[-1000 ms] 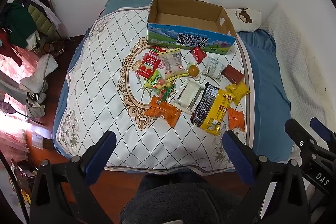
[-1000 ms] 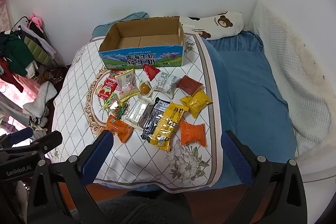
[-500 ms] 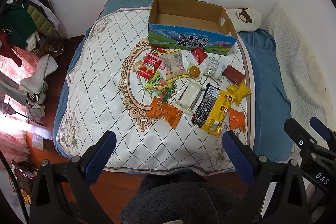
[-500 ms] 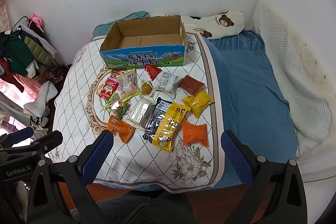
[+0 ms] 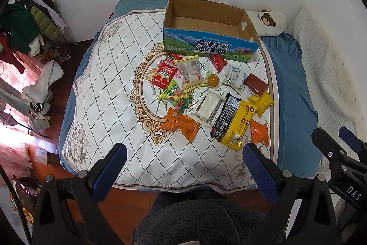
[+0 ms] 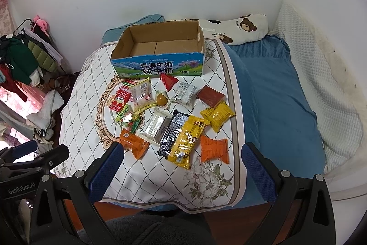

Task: Organize snacks

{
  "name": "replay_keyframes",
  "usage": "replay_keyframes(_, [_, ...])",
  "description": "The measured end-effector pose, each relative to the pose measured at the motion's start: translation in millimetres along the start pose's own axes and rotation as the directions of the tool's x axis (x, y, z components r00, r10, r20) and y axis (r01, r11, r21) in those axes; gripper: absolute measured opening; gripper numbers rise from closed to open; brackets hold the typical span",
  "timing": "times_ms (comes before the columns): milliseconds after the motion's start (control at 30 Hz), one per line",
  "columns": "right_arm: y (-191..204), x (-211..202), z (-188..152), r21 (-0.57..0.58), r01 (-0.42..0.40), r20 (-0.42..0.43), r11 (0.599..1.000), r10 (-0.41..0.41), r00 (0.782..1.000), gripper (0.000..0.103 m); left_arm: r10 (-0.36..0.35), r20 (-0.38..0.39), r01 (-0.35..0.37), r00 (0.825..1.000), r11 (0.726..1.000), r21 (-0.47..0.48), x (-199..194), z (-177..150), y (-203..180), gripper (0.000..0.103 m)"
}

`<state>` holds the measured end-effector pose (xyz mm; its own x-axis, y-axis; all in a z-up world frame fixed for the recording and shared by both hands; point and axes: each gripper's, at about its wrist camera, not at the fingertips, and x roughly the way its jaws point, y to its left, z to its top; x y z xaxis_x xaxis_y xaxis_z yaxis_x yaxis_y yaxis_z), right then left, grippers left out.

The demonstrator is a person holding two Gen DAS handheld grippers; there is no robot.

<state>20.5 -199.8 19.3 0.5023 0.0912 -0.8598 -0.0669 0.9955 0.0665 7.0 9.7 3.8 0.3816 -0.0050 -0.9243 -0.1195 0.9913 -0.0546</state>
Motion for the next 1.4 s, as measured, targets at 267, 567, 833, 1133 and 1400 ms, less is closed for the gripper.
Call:
replay_keyframes(267, [0.5, -0.1, 0.8, 0.001, 0.000, 0.000, 1.000, 0.000, 1.000, 0.103, 0.001, 0.004, -0.001, 1.000, 1.000, -0.004, -2.0, 2.4, 1.3, 0.103])
replay_keyframes(567, [-0.5, -0.4, 1.1, 0.002, -0.001, 0.000, 1.000, 0.001, 1.000, 0.103, 0.003, 0.003, -0.003, 1.000, 1.000, -0.001, -1.9, 2.2, 1.2, 0.103])
replay_keyframes(833, [-0.2, -0.2, 3.7, 0.005, -0.006, -0.007, 1.000, 0.006, 1.000, 0.103, 0.005, 0.011, -0.005, 1.000, 1.000, -0.003, -5.0, 4.0, 2.2, 0.103])
replay_keyframes(1133, [-2.1, -1.9, 2.3, 0.014, -0.014, -0.003, 1.000, 0.014, 1.000, 0.103, 0.003, 0.016, -0.003, 1.000, 1.000, 0.008, -7.0, 3.1, 0.8, 0.103])
replay_keyframes(1400, [-2.9, -3.2, -1.6, 0.019, -0.026, 0.002, 0.999, 0.026, 1.000, 0.103, 0.005, 0.017, -0.005, 1.000, 1.000, 0.008, -7.5, 3.7, 0.7, 0.103])
